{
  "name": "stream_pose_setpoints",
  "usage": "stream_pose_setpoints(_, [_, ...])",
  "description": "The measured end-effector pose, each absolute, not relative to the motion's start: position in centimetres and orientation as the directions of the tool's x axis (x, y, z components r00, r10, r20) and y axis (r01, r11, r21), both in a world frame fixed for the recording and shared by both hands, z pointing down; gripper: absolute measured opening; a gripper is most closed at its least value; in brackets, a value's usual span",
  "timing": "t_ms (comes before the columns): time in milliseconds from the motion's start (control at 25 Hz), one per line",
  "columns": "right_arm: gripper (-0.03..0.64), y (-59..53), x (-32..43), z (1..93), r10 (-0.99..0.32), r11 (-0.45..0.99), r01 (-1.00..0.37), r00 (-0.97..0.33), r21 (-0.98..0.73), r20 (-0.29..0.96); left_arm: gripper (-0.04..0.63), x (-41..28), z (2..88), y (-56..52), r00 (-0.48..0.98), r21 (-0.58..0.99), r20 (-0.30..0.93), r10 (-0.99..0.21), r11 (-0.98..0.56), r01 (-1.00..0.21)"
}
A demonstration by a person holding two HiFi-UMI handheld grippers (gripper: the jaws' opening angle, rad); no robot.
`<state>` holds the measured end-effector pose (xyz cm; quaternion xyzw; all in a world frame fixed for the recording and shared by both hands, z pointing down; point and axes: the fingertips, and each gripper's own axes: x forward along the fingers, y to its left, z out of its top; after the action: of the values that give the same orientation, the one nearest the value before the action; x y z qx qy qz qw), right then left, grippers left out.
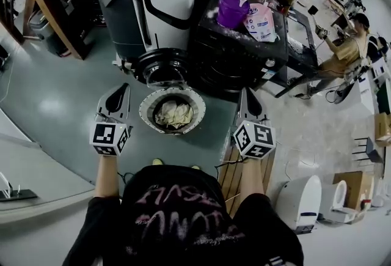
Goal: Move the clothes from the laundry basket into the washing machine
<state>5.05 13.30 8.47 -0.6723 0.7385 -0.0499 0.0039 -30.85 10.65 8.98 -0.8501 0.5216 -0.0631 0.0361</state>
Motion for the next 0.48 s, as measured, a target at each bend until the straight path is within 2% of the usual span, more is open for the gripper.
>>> stream_pose_setpoints(480, [0.006,13.61,5.15,8.38,-0.996,0.078,-0.993,-0.081,-0.091,0.036,0.011,-30.63,8.21,11.07,0.439,-0.136,0.057,-0.897,-0.443,-0.886])
